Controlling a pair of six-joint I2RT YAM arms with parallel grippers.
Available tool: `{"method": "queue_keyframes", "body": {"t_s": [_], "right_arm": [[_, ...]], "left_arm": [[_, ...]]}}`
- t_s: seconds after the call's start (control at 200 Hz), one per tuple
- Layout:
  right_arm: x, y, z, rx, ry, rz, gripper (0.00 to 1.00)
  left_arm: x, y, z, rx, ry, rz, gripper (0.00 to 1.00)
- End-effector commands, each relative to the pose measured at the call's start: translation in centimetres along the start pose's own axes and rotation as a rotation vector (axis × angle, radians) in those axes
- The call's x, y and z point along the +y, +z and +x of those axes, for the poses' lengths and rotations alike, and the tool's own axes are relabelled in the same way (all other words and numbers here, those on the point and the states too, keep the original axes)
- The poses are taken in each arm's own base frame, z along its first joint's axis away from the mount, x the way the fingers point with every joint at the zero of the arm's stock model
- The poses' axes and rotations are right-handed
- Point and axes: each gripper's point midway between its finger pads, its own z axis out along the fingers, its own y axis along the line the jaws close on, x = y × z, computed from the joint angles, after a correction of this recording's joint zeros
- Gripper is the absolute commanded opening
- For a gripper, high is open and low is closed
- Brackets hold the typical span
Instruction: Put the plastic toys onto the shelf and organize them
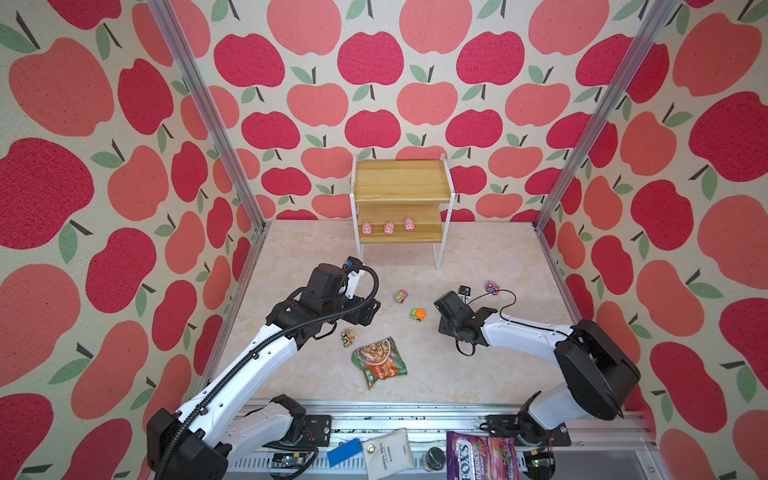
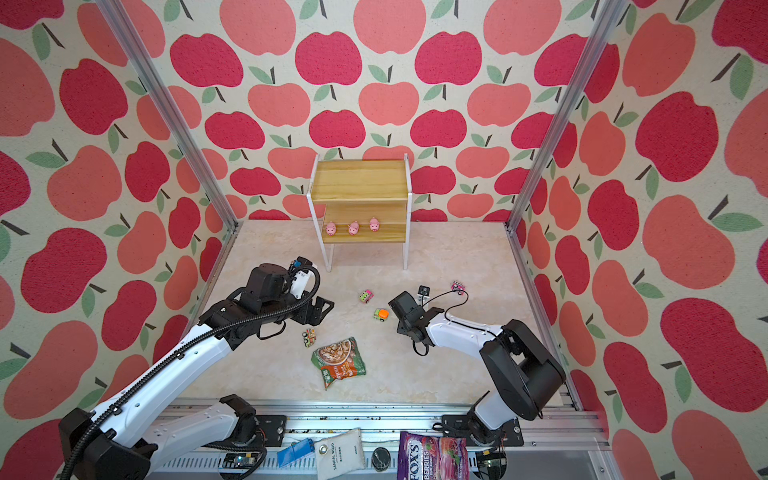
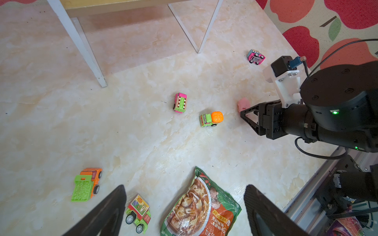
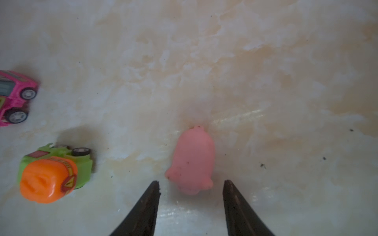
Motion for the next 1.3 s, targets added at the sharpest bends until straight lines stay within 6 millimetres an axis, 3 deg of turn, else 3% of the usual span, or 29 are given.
{"method": "queue_keyframes", "body": {"t_s": [0.0,0.095,0.315,0.585,0.775,0.87,1.131,1.296], "right_arm": [[0.9,1.1,-0.6,0.025,0.045,-0.017,0.53],[0.9,1.8,-1.0,0.034,0.025,0.02,0.51],[1.2,2.3,-2.5,0.004,-0.052,0.028,0.33],[1.9,3.5,-4.9,-0.024,-0.28,-0.046,0.3],[1.4,4.2,-6.0,-0.028,-0.385,-0.08,0.34],[1.4,4.1,-6.5,-0.047,-0.432,-0.085,0.45],[1.3,0.5,-7.6,-0.198,-0.394,-0.174,0.7],[0.4,-1.4,-6.3,-0.342,-0.245,-0.25,0.72]], "left_arm": [[-0.1,-0.7,-0.4,-0.018,0.018,-0.007,0.92],[-0.1,-0.8,-0.5,-0.02,0.018,-0.011,0.92],[0.0,-0.8,-0.4,-0.017,0.021,-0.019,0.92],[0.1,-0.4,-0.2,-0.006,0.019,-0.016,0.92],[0.2,-0.3,-0.2,-0.002,0.019,-0.02,0.92],[0.2,-0.3,-0.1,0.002,0.019,-0.019,0.92],[0.1,-0.1,-0.1,0.003,0.019,-0.015,0.92],[0.2,-0.3,-0.2,-0.001,0.02,-0.018,0.92]]}}
